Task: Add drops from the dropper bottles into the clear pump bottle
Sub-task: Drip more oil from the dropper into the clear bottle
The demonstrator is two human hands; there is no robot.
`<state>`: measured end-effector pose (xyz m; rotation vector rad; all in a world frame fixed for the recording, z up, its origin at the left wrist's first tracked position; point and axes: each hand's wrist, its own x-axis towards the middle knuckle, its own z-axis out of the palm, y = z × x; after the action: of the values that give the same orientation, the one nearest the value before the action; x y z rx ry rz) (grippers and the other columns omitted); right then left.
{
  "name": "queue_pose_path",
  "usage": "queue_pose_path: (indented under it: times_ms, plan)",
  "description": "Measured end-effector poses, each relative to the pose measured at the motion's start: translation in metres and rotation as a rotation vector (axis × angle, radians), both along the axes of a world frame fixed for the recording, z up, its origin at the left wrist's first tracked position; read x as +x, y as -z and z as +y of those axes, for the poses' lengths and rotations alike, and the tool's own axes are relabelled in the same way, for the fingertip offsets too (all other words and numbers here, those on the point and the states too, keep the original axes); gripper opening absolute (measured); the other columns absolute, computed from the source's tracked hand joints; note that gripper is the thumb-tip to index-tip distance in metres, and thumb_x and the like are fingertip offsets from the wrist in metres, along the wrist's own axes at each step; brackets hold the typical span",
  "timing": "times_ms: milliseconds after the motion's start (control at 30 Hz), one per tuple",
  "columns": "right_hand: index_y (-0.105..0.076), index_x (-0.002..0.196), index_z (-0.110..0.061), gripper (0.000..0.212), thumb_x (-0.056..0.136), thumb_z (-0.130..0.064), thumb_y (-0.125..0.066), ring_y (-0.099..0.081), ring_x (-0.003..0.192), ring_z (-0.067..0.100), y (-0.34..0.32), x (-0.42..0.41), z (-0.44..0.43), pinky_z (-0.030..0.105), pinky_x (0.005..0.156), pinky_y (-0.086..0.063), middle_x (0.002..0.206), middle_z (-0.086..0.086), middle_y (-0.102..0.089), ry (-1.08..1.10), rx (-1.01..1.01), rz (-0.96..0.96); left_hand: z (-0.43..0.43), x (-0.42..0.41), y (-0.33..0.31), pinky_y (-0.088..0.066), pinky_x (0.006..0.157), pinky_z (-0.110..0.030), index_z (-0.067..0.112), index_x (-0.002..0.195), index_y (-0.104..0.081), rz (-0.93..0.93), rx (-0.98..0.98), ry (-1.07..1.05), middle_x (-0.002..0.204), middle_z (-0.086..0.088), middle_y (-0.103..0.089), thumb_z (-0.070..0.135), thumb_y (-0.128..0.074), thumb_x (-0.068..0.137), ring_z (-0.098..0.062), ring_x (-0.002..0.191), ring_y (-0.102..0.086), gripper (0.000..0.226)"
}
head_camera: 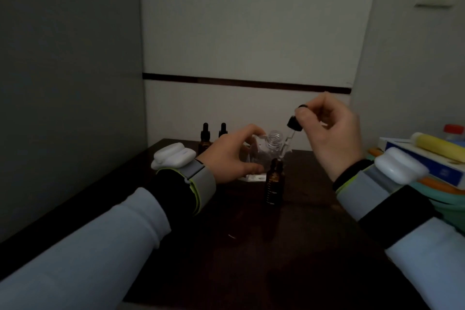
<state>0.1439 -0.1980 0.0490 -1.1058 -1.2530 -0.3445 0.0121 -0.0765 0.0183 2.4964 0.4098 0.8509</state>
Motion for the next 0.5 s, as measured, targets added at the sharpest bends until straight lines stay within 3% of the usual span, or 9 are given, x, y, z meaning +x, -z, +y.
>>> queue_pose_path:
  times_ms: [167, 400, 500]
  plan:
    - [-0.051, 0.066, -0.028, 0.028, 0.084, -0.012, -0.065, -0.046, 0.058, -0.003, 0.0048, 0.0002, 0.0024, 0.012, 0.054, -0.038, 0.062, -0.008, -0.050, -0.007, -0.066, -0.052, 0.0014, 0.0006, 0.0007, -0.054, 0.084, -0.043, 0.031, 0.118, -0.046, -0.006, -0.002, -0.008, 0.114, 0.003, -0.057, 0.020, -0.078, 0.075, -0.015, 0.098, -0.061, 0.055]
    - [-0.050, 0.068, -0.030, 0.018, 0.080, -0.022, -0.061, -0.048, 0.059, -0.003, -0.0004, 0.0017, -0.0002, 0.007, 0.055, -0.036, 0.063, -0.010, -0.049, 0.006, 0.037, -0.002, -0.0005, -0.0006, -0.0008, -0.053, 0.087, -0.041, 0.027, 0.121, -0.047, 0.000, -0.003, 0.000, 0.114, 0.000, -0.057, 0.019, -0.078, 0.075, -0.016, 0.100, -0.060, 0.056]
    - [-0.051, 0.066, -0.028, 0.028, 0.084, -0.012, -0.065, -0.047, 0.057, -0.003, 0.0035, 0.0004, 0.0018, 0.009, 0.052, -0.036, 0.062, -0.009, -0.050, 0.004, -0.053, -0.037, -0.0006, -0.0006, -0.0005, -0.053, 0.087, -0.040, 0.028, 0.120, -0.047, -0.002, 0.001, -0.003, 0.115, 0.001, -0.057, 0.018, -0.078, 0.075, -0.015, 0.100, -0.060, 0.056]
